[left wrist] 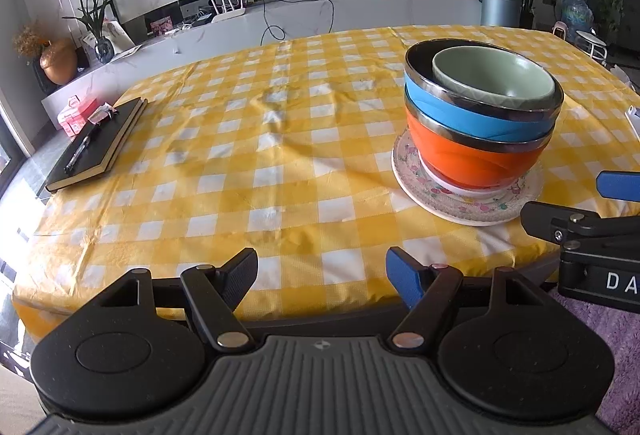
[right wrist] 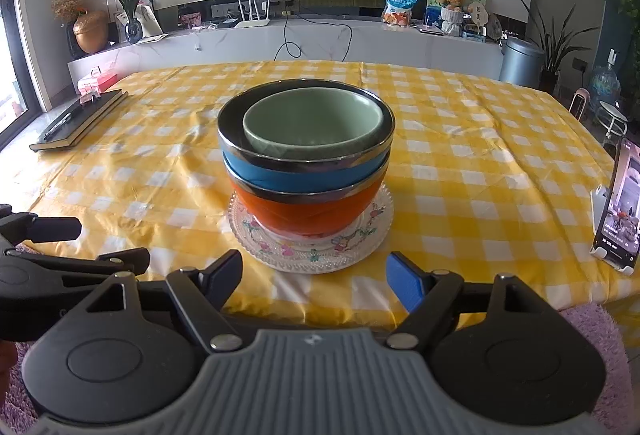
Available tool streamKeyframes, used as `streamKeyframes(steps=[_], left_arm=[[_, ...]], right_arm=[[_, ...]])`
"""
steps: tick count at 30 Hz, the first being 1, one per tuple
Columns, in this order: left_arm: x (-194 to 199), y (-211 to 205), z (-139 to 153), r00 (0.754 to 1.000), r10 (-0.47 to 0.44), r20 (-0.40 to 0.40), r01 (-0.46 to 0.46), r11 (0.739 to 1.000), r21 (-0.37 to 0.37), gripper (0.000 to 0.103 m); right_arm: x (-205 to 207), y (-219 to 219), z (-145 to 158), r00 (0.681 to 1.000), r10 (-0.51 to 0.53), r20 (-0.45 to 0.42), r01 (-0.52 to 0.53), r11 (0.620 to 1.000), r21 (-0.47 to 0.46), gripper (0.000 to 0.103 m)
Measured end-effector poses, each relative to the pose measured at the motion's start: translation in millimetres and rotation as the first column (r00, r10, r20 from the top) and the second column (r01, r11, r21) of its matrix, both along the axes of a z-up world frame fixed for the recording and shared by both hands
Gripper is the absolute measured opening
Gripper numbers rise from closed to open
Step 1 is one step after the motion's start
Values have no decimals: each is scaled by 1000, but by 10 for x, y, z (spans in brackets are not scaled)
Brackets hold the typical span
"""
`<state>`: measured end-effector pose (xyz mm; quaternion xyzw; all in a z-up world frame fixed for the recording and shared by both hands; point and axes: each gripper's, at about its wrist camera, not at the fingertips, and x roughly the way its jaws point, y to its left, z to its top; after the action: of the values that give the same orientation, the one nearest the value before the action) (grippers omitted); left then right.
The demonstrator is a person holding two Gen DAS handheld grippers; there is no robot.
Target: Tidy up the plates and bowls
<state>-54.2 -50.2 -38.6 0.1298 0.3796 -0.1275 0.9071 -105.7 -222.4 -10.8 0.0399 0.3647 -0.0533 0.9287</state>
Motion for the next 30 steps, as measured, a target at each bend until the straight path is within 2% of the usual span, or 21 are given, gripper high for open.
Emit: streamKeyframes(steps=[30], left_arm=[[-25, 19, 26, 1000, 5, 13, -5, 1000, -4, 86]], right_arm=[[-54, 53, 17, 1000, 13, 18, -12, 1000, -19, 78]])
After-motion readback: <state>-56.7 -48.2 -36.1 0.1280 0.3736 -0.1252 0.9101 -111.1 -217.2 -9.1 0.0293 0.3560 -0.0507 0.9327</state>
